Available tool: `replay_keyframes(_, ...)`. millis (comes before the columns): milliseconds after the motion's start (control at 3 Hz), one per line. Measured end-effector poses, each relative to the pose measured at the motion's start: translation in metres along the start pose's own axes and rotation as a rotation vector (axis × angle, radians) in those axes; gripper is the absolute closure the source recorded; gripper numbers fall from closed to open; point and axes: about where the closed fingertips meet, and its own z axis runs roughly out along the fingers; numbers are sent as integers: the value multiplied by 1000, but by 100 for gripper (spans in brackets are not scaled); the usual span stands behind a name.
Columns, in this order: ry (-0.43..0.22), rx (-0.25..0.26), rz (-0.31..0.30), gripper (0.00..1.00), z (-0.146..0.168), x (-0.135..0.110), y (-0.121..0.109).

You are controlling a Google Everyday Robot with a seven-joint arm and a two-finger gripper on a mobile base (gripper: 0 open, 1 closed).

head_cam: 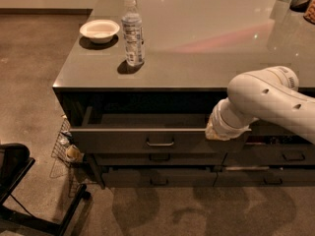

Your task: Open top drawer

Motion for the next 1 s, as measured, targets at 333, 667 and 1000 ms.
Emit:
replay_keyframes(333, -1, 5, -4, 82, -1, -1, -1)
replay_keyframes(667, 0, 5, -5, 59, -2, -1, -1)
replay_keyframes(1000, 1, 5, -6, 35, -2, -2, -1)
